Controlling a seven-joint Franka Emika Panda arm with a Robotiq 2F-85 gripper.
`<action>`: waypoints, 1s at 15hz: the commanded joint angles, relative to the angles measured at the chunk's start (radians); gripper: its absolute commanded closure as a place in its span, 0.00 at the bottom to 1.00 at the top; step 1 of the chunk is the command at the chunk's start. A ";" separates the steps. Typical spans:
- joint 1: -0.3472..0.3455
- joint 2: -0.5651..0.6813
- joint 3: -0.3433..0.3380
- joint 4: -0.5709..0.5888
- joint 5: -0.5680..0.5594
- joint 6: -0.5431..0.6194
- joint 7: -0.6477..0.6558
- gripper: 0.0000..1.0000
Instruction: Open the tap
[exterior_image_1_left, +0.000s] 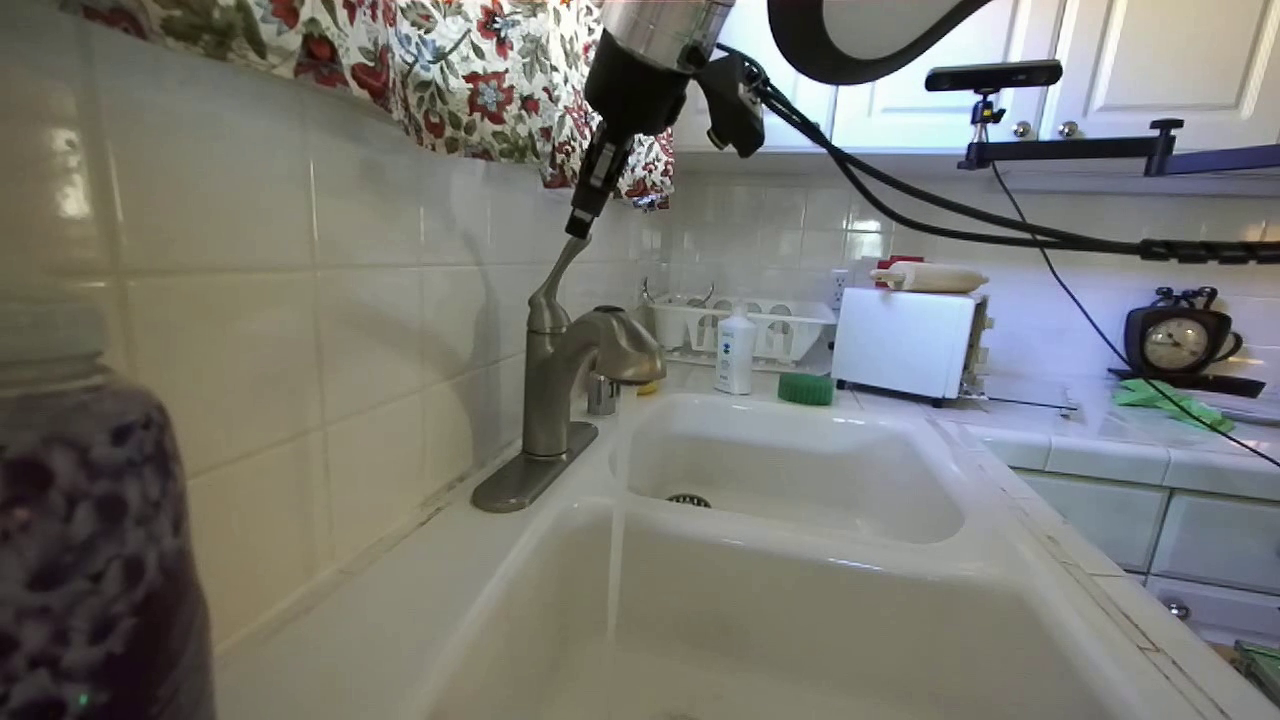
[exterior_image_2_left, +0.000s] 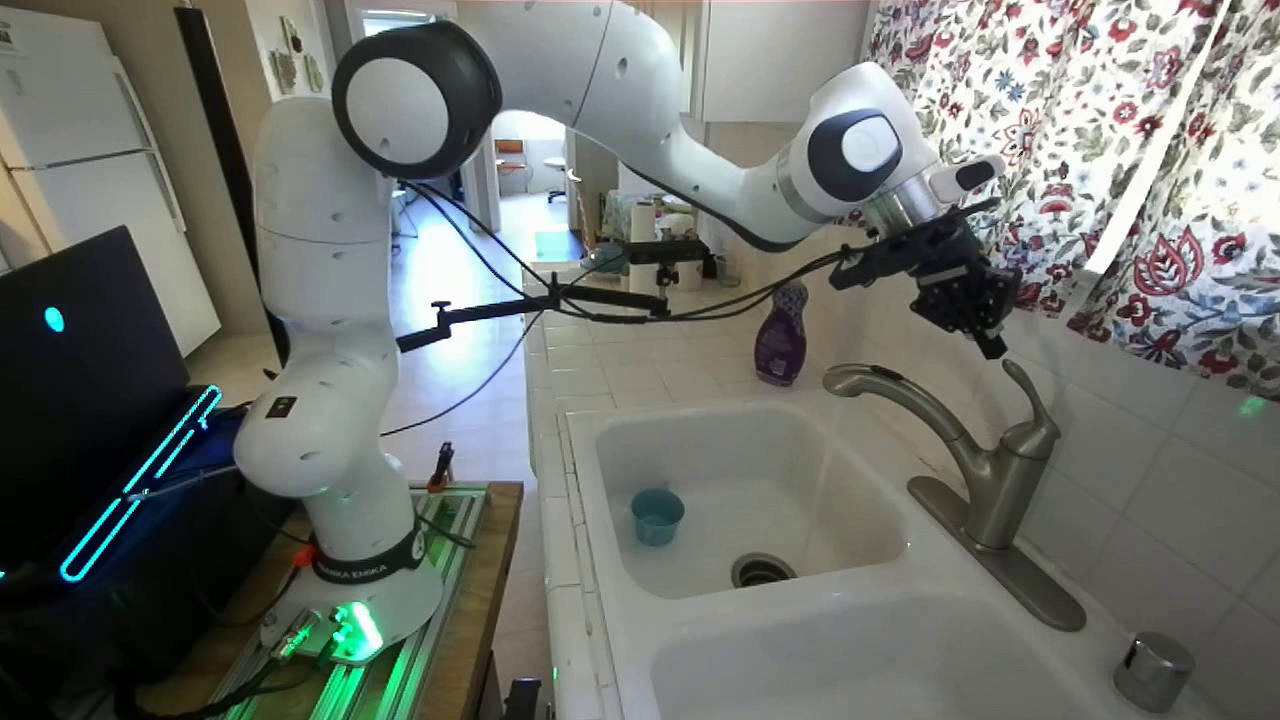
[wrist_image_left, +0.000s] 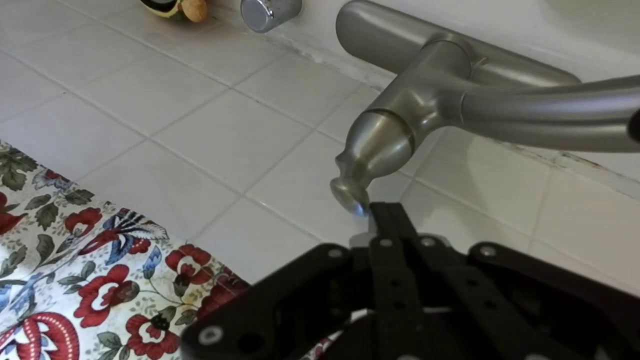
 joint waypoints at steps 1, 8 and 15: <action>-0.010 0.008 0.002 -0.007 0.020 0.038 0.012 1.00; -0.012 0.026 -0.009 -0.007 0.006 0.094 0.027 1.00; -0.016 0.027 -0.022 -0.010 0.002 0.107 0.039 1.00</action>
